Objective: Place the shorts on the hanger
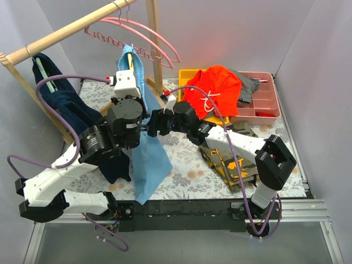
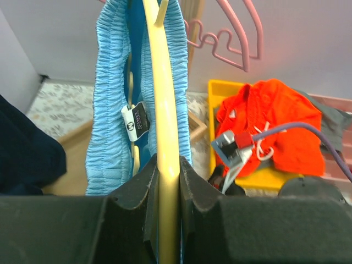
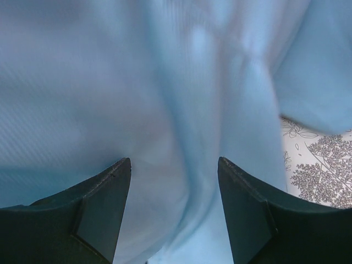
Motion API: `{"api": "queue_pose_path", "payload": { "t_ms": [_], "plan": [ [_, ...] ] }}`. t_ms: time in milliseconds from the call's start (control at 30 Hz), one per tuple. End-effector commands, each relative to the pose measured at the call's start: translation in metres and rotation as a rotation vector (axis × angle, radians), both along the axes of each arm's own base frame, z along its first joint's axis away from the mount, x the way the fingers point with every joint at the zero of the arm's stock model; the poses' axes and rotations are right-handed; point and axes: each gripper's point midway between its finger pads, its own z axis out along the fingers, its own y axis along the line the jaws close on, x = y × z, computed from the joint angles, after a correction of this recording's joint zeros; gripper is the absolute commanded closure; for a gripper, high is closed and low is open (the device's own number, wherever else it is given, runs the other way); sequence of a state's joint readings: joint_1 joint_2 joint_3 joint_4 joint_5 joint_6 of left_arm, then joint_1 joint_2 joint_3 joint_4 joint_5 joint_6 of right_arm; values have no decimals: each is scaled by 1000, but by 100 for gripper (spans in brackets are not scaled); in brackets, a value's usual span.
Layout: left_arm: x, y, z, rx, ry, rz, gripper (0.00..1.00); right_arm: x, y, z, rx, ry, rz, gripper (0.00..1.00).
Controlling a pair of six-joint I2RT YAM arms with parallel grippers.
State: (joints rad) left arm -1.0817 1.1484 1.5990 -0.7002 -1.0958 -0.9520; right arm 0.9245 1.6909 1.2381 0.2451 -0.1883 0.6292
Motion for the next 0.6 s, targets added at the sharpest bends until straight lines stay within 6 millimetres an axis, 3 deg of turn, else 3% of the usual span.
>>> {"api": "queue_pose_path", "payload": {
  "t_ms": [0, 300, 567],
  "plan": [
    [10, 33, 57, -68, -150, 203, 100, -4, 2, 22, 4, -43, 33, 28],
    [47, 64, 53, -16, -141, 353, 100, -13, -11, 23, -37, -46, 35, 28],
    [56, 86, 56, -16, -159, 445, 100, -18, -22, 20, -74, -53, 27, 28]
  ]
}}
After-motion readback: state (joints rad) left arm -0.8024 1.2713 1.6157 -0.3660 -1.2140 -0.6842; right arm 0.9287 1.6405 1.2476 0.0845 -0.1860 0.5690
